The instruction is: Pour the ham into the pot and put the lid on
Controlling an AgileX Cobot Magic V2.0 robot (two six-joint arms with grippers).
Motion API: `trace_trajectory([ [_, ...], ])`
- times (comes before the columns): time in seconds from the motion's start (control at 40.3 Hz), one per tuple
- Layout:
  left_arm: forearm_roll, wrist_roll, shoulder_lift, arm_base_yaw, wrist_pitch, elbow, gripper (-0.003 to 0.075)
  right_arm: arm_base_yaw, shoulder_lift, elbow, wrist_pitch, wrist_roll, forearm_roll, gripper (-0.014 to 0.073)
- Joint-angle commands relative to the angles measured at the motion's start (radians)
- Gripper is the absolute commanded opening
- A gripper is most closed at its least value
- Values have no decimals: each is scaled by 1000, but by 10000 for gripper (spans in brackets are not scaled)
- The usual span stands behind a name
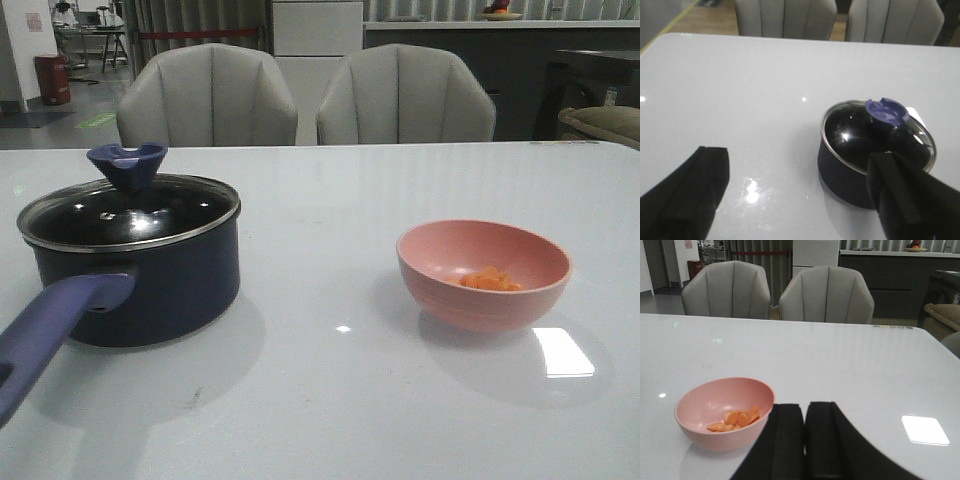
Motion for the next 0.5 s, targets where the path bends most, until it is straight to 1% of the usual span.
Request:
trace_trajectory([
  [0.0,-12,-3,102,-34,-27,-87,608,0,-20,-5,-87,-2,-8,143],
  [0.074,-12,-3,176,-52,-9,-135,608,0,-20,-5,-87,-2,-8,143],
  [0.273,-27,-3,387,-58,79,-289,608,0,-20,-5,-87,-2,-8,143],
  [0.372,-38,-3,493,-68,105,-381,607,0,-20,-5,-87,-2,-8,143],
  [0.471,-45,-3,586,-101,106,-451,606,0,-20,-5,-87,-2,-8,143],
])
